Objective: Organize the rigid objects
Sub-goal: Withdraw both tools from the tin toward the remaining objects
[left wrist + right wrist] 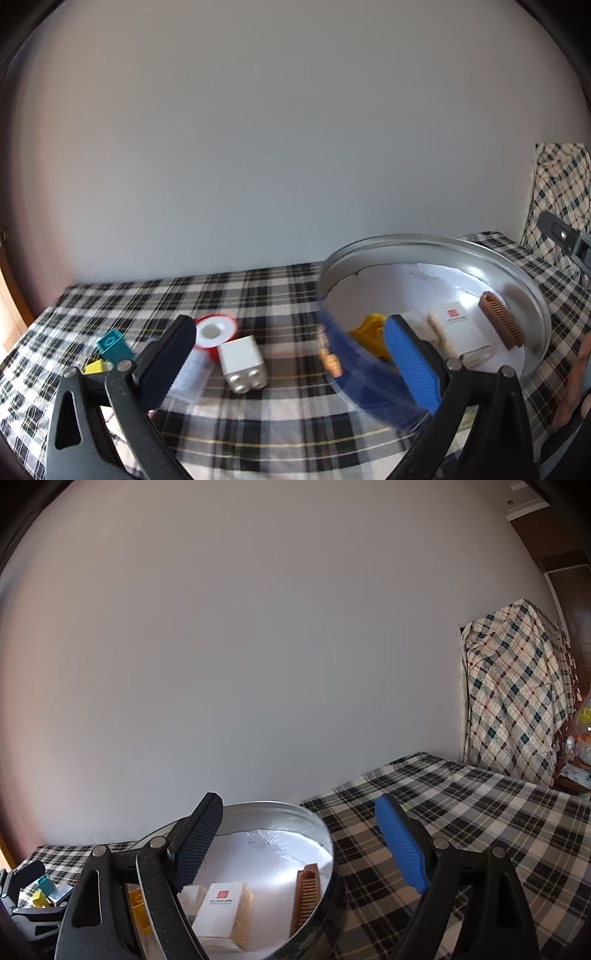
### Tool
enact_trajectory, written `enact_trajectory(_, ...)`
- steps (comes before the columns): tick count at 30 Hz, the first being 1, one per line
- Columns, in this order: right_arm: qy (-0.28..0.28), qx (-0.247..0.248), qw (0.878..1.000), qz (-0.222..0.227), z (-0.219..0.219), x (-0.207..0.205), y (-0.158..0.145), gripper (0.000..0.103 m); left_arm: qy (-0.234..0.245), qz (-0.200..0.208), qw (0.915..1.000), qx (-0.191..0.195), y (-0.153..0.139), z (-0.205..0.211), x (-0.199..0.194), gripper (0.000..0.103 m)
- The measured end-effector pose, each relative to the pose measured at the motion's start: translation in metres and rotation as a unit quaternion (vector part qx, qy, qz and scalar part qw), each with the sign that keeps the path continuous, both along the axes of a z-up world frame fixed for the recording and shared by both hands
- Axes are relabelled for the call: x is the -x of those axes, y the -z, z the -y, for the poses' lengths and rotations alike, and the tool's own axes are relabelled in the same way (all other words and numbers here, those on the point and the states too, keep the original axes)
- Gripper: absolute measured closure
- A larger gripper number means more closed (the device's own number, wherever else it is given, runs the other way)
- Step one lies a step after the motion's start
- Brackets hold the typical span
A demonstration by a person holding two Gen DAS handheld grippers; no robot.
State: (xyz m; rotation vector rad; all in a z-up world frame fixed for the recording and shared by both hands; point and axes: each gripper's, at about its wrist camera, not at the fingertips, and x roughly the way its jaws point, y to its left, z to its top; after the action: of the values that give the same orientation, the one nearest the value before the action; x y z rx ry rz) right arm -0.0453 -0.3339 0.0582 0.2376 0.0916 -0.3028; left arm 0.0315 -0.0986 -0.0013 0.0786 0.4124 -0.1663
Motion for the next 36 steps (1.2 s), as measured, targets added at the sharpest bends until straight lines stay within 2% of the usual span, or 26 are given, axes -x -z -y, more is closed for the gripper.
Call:
enact_trajectory(5,-0.011,0.003,1.000,-0.016,-0.013,-0.002,0.001,0.017,-0.020,-0.006,0.9998,-0.002,0.001,-0.033,0.002,0.000)
enact_trajectory(10,-0.024,0.003,0.999,-0.026,-0.023,0.002,0.004,0.017,-0.039,-0.028,0.9988,0.008,0.005,-0.064,-0.004,0.000)
enact_trajectory(15,-0.064,0.010,0.997,-0.045,-0.050,-0.001,0.007,0.017,-0.057,-0.036,0.9977,0.007,0.008,-0.088,-0.010,0.000)
enact_trajectory(20,-0.116,-0.004,0.991,-0.062,-0.087,-0.010,0.012,0.017,-0.079,-0.038,0.9962,0.001,0.011,-0.117,-0.019,0.000)
enact_trajectory(25,-0.163,0.022,0.984,-0.067,-0.134,-0.016,0.013,0.017,-0.113,-0.048,0.9924,0.010,0.014,-0.159,-0.030,0.000)
enact_trajectory(31,-0.227,0.063,0.968,-0.086,-0.194,-0.029,0.016,0.017,-0.157,-0.061,0.9856,0.019,0.018,-0.212,-0.039,0.001)
enact_trajectory(35,-0.294,0.082,0.944,-0.125,-0.233,-0.046,0.021,0.017,-0.179,-0.067,0.9813,0.028,0.020,-0.240,-0.042,0.001)
enact_trajectory(36,-0.319,0.084,0.933,-0.143,-0.245,-0.053,0.024,0.017,-0.184,-0.067,0.9801,0.028,0.020,-0.247,-0.043,0.001)
